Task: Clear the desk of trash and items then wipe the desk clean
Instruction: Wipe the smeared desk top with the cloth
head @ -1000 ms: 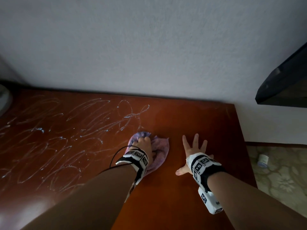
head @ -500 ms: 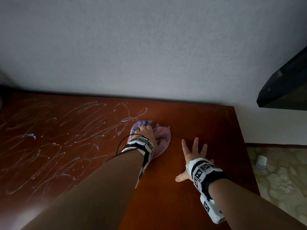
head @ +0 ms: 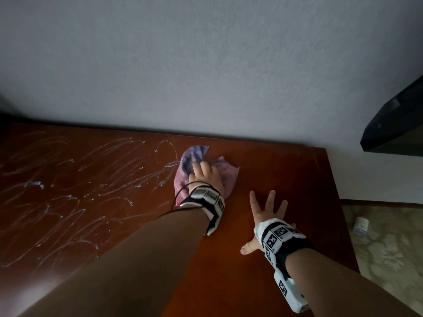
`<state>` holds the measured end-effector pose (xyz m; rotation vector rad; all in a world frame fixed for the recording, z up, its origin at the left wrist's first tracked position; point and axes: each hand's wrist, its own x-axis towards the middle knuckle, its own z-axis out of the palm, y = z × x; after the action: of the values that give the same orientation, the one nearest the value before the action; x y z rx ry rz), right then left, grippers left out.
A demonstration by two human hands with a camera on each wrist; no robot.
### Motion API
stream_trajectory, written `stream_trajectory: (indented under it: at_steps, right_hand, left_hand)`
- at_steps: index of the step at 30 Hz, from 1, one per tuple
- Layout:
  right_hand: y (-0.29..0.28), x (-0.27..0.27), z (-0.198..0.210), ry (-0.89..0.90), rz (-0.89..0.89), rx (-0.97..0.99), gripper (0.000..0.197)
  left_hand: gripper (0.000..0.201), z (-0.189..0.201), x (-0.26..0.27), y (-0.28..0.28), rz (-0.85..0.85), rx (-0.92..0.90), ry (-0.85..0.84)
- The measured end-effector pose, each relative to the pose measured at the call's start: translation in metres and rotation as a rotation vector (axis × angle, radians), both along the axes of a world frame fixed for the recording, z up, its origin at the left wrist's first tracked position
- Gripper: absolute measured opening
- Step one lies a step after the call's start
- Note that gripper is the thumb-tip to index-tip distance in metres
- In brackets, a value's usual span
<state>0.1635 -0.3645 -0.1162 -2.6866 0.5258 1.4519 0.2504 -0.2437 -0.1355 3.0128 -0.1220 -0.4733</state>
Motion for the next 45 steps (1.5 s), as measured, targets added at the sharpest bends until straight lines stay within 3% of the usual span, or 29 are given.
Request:
stream_trajectory:
  at_steps: [3,8,11,17,22,30,37,41,45]
  right_hand:
    - [0.0,0.0,-0.001,0.004,-0.002,-0.003,0.148]
    - [0.001,0.0,-0.001,0.011,0.003,-0.001,0.147]
    - [0.001,0.0,0.001,0.007,0.003,0.008,0.147]
    - [0.002,-0.001,0.002,0.008,-0.012,0.014,0.147]
    - [0.003,-0.001,-0.001,0.003,-0.007,0.011,0.148]
    - [0.004,-0.002,0.003,-0.002,0.001,-0.002,0.148]
    - [0.0,-0.002,-0.001,-0.004,0.015,0.005,0.148]
    - [0.0,0.0,0.001,-0.005,0.023,0.004,0.15]
    - [0.003,0.004,0.0,-0.017,0.043,-0.029,0.154]
  left_hand:
    - [0.054,-0.006,-0.009,0.006,-0.048,-0.027,0.064]
    - [0.076,-0.004,0.037,0.006,-0.145,-0.034,0.11]
    - [0.08,-0.003,0.048,0.005,-0.134,-0.095,0.105]
    - [0.08,-0.008,0.014,0.023,-0.154,-0.138,0.157]
    - [0.084,-0.001,0.062,0.027,-0.258,-0.047,0.202]
    - [0.084,-0.005,0.027,0.033,-0.188,-0.081,0.261]
    - [0.085,0.003,0.053,0.029,-0.084,-0.059,0.265]
    - [0.089,0.005,0.037,0.019,-0.038,-0.02,0.242]
    - [0.104,-0.001,0.008,0.018,-0.067,-0.009,0.328]
